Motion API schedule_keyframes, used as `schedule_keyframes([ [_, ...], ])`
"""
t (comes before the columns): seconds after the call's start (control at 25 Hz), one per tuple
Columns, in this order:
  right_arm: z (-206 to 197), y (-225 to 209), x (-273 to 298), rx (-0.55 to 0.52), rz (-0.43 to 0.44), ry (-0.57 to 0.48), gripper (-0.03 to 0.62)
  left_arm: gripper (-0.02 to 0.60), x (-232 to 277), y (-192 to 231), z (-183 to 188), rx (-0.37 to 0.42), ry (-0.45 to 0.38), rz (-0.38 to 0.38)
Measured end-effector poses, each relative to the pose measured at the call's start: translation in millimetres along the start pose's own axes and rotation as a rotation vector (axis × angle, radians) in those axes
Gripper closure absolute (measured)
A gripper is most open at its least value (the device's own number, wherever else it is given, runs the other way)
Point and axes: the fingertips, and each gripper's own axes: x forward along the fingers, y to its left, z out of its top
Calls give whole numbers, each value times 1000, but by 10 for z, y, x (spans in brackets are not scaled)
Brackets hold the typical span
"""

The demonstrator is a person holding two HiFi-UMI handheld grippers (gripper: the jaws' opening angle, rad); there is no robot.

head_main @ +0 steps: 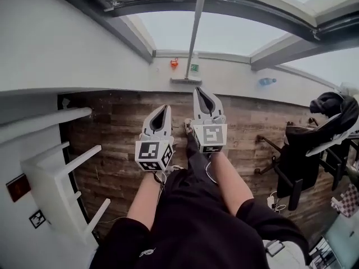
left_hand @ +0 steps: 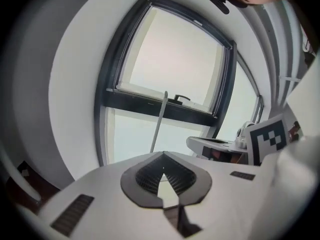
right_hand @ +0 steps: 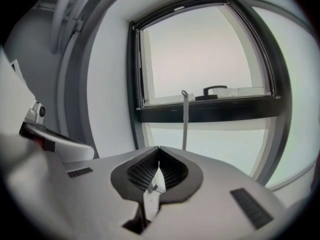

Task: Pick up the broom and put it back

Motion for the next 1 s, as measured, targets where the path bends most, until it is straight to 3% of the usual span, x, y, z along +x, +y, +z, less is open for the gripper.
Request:
schedule_keyframes([
  [0.24, -350, -445, 774, 50, -11, 44, 568, 581, 550, 129, 12, 30, 64, -8],
  [0.28, -400, -494, 902, 49, -16, 48, 550, 581, 598, 167, 0, 27, 73, -6],
  [0.36, -505, -517, 1140, 46, -18, 54, 454, 581, 661, 273, -35, 15, 97, 1],
  [0.4, -555, -513, 1245, 42, -16, 53, 445, 581, 691, 319, -44, 11, 109, 2],
  [0.6, -770, -796, 1634, 13, -83, 61, 445, 581, 942, 287, 65, 63, 116, -35],
  [0.76, -846, -862, 1927, -9, -112, 36, 445, 581, 1043, 356, 101, 32, 107, -33],
  [1.0, -1017, -965, 2212, -18, -149, 91, 445, 581, 1256, 447, 30, 27, 129, -31],
])
